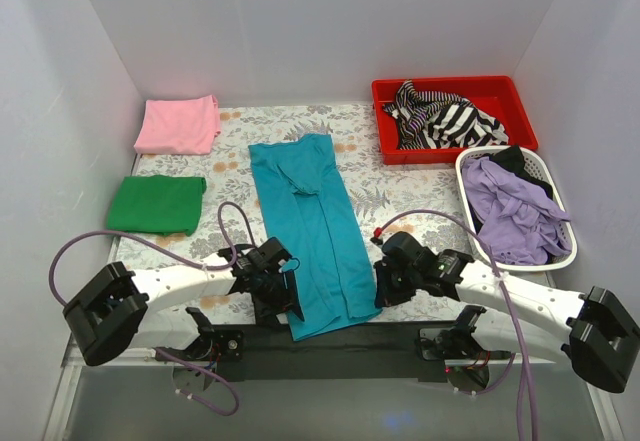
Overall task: Fold and stack the t-shirts
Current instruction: Fold the tshirt
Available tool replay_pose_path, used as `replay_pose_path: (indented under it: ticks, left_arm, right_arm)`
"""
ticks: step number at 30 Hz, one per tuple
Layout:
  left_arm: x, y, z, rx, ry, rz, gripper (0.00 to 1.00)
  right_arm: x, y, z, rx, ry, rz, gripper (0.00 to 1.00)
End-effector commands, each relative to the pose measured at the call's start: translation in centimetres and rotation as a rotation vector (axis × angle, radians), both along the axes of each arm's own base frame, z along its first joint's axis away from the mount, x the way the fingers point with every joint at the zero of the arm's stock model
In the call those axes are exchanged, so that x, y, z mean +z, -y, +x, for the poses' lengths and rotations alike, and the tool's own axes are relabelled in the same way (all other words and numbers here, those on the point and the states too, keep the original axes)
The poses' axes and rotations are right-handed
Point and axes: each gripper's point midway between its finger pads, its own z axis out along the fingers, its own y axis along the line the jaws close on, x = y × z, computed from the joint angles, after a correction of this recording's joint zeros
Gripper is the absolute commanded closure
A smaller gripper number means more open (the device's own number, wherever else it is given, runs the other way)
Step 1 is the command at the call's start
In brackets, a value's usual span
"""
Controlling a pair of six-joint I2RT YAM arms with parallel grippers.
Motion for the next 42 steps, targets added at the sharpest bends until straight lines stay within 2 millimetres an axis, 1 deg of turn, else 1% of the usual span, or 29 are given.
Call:
replay_pose_path:
  ticks: [1, 5, 7, 8, 9, 11, 13, 15, 17, 18, 19, 21, 22, 24, 25, 26, 29, 30, 31, 32, 35, 36, 37, 38, 39, 41, 42]
  left_arm:
    - [-0.6, 1.3, 2.1, 0.021, 0.085, -0.001, 0.42]
    - [-0.7, 2.1, 2.5, 0.016, 0.103, -0.014, 0.43]
    - [-0.7, 2.2, 2.2, 0.018, 0.101, -0.015, 0.48]
    - [-0.8, 2.2, 2.0, 0.016, 0.101, -0.018, 0.52]
    - [-0.8, 2.3, 1.9, 0.012, 0.105, -0.019, 0.62]
    - [-0.8, 2.4, 1.8, 0.018, 0.105, -0.026, 0.74]
    - [-1.0, 2.3, 1.7, 0.017, 0.104, -0.024, 0.83]
    - [-1.0, 2.3, 1.5, 0.011, 0.104, -0.024, 0.85]
    - [-0.9, 2.3, 1.5, 0.007, 0.112, -0.029, 0.92]
    - [-0.6, 2.5, 1.6, 0.002, 0.121, -0.038, 0.98]
    - [-0.4, 2.5, 1.9, 0.002, 0.134, -0.039, 1.00]
    - [0.0, 2.3, 2.0, -0.007, 0.150, -0.025, 1.00]
    - [0.5, 2.4, 2.5, -0.003, 0.172, -0.025, 1.00]
    - [1.3, 2.1, 2.7, -0.008, 0.188, -0.011, 1.00]
    - [2.0, 2.4, 3.0, -0.007, 0.199, -0.018, 1.00]
    - [2.2, 1.9, 2.8, -0.007, 0.192, 0.008, 1.00]
    - [3.4, 1.4, 2.7, -0.010, 0.192, 0.022, 1.00]
    - [3.6, 1.4, 2.5, -0.010, 0.183, 0.020, 1.00]
    - [4.0, 1.3, 2.4, -0.013, 0.187, 0.013, 1.00]
    - [4.2, 1.3, 2.1, -0.014, 0.176, 0.007, 1.00]
    - [4.4, 1.0, 1.9, -0.010, 0.167, 0.014, 1.00]
    - [4.5, 1.0, 1.9, -0.010, 0.167, 0.014, 1.00]
    - [4.6, 1.1, 2.0, -0.010, 0.168, 0.013, 1.00]
    - [4.6, 1.0, 2.0, -0.008, 0.165, 0.024, 1.00]
    - [5.0, 1.2, 2.2, -0.008, 0.172, 0.019, 1.00]
    - [5.1, 1.3, 2.6, -0.016, 0.185, 0.036, 1.00]
    - [5.8, 1.8, 3.2, -0.015, 0.205, 0.026, 1.00]
  right_arm:
    - [1.0, -2.2, -0.3, 0.051, -0.019, 0.107, 0.99]
    - [0.5, -2.7, -1.5, 0.088, -0.056, 0.119, 0.99]
    - [0.4, -2.8, -1.8, 0.099, -0.062, 0.126, 0.99]
    - [0.3, -2.8, -2.0, 0.104, -0.069, 0.127, 0.99]
    - [0.0, -2.7, -2.2, 0.103, -0.080, 0.118, 0.99]
    - [-0.1, -2.7, -2.3, 0.110, -0.077, 0.113, 0.99]
    - [-0.3, -2.6, -2.3, 0.110, -0.073, 0.103, 0.99]
    - [-0.3, -2.6, -2.3, 0.105, -0.072, 0.104, 0.99]
    - [-0.5, -2.4, -2.4, 0.100, -0.069, 0.097, 0.99]
    - [-0.5, -2.4, -2.3, 0.097, -0.068, 0.096, 0.99]
    - [-0.6, -2.3, -2.2, 0.093, -0.063, 0.091, 0.99]
    - [-0.6, -2.2, -2.2, 0.090, -0.061, 0.084, 0.99]
    - [-0.6, -2.2, -2.1, 0.089, -0.056, 0.082, 0.99]
    - [-0.3, -2.4, -1.9, 0.090, -0.049, 0.085, 0.99]
    - [-0.2, -2.3, -2.0, 0.093, -0.053, 0.082, 0.99]
    - [0.1, -2.4, -2.0, 0.093, -0.052, 0.084, 0.99]
    - [0.7, -2.2, -2.0, 0.099, -0.049, 0.079, 0.99]
    - [1.4, -2.3, -1.8, 0.097, -0.037, 0.086, 0.99]
    - [1.5, -2.2, -1.7, 0.094, -0.030, 0.077, 0.99]
    - [2.1, -2.2, -1.6, 0.096, -0.025, 0.080, 0.99]
    - [2.9, -2.4, -1.3, 0.102, -0.004, 0.085, 0.99]
    - [3.1, -2.5, -1.1, 0.109, 0.005, 0.082, 0.99]
    - [3.7, -2.9, -0.7, 0.110, 0.023, 0.091, 0.99]
    - [3.9, -3.0, -0.4, 0.114, 0.034, 0.087, 0.99]
    - [4.2, -3.2, -0.1, 0.113, 0.046, 0.086, 0.99]
    - [5.2, -3.8, 1.1, 0.119, 0.103, 0.087, 0.99]
    - [5.2, -3.9, 1.4, 0.123, 0.112, 0.073, 0.99]
